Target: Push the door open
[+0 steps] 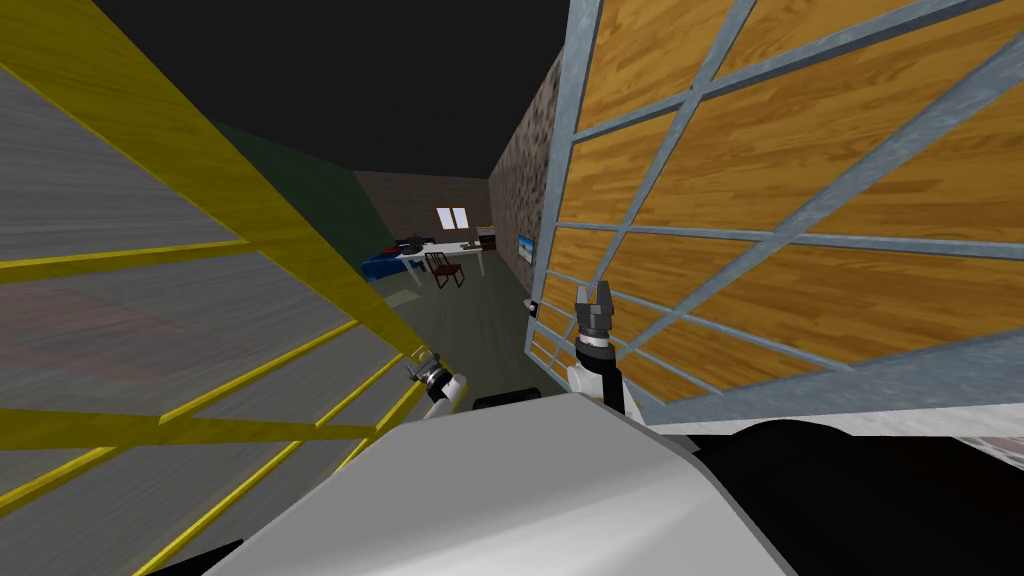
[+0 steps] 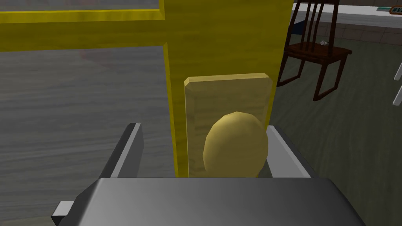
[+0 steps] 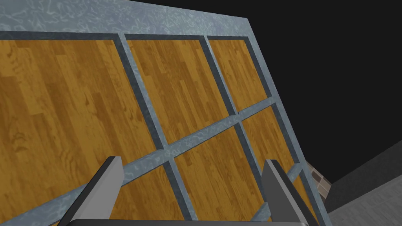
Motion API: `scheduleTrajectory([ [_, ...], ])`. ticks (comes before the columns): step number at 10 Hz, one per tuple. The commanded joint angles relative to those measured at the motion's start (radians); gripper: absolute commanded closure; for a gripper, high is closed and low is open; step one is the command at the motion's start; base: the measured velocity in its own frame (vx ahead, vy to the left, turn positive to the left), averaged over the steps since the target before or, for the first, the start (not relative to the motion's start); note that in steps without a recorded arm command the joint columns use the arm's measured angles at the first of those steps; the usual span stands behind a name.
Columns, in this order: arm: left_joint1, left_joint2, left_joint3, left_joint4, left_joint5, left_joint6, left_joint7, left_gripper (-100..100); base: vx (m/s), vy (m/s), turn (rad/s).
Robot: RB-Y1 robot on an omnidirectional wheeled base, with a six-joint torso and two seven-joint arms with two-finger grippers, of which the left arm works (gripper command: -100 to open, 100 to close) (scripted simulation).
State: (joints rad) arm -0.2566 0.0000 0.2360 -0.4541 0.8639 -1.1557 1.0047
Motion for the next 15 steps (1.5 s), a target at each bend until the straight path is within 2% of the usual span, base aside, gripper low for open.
scheduleTrajectory([
  [1,-0.008,0.019,0.028,0.01,0.029,-0.033,-0.008,100,0.07,0.077,-0.024],
  [3,-0.008,0.019,0.028,0.01,0.029,-0.033,-0.008,100,0.084,0.064,-0.017],
  [4,-0.015,0.011,0.045,0.019,0.051,-0.055,-0.017,100,0.099,0.081,0.01],
  [6,-0.018,0.006,0.05,0.022,0.058,-0.062,-0.02,100,0.12,0.084,0.001],
  [8,-0.027,-0.027,0.072,0.034,0.087,-0.091,-0.032,100,0.168,0.048,-0.021],
  [9,-0.027,-0.027,0.072,0.054,0.087,-0.091,-0.032,100,0.151,0.047,0.025],
  [10,-0.027,-0.027,0.072,0.034,0.087,-0.091,-0.032,100,0.033,0.031,0.027],
  [12,-0.027,-0.027,0.072,0.034,0.087,-0.091,-0.032,100,-0.016,0.002,-0.014],
  [13,-0.048,-0.026,0.069,0.061,0.085,-0.095,-0.021,100,0.001,-0.004,-0.026],
  [14,-0.037,-0.009,0.096,0.039,0.08,-0.083,-0.027,100,0.027,0.053,-0.071],
  [15,-0.037,-0.009,0.096,0.053,0.08,-0.083,-0.027,100,0.035,0.055,-0.042],
])
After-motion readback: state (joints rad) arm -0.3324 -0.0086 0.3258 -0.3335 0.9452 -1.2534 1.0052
